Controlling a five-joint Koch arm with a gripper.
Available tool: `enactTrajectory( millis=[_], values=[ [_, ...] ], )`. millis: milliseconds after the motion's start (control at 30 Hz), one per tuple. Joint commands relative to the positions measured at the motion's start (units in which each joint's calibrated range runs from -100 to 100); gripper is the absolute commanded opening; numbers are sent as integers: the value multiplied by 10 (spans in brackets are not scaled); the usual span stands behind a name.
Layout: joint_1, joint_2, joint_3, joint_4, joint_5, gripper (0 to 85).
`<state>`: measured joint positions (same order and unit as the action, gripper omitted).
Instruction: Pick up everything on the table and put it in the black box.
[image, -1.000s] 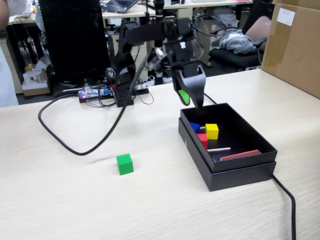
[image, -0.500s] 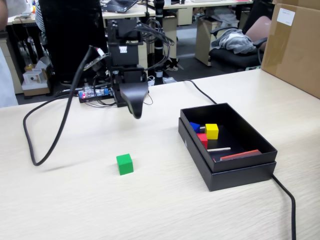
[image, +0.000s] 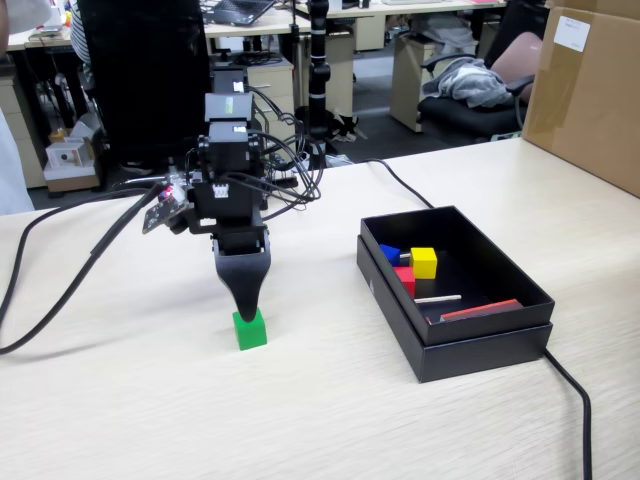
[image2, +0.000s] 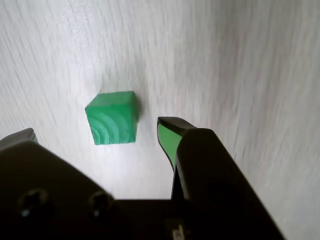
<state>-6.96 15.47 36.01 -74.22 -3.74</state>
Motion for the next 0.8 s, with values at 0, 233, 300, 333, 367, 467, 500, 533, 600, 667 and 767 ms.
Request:
enactTrajectory(
  millis=[0,233,300,333,367,467,500,533,600,667,767],
  values=[
    [-3,24,61,9,-1,475],
    [-6,83,91,9,3,398],
    [-6,96,103,10,4,335],
    [-6,102,110,10,6,299],
    [-6,107,121,10,9,253],
    [-7,122,147,21,16,138],
    [-9,121,149,30,17,100],
    [-10,117,152,32,17,73],
    [-12,102,152,32,17,70],
    [-11,42,138,32,16,69],
    [5,-102,75,32,16,68]
  ],
)
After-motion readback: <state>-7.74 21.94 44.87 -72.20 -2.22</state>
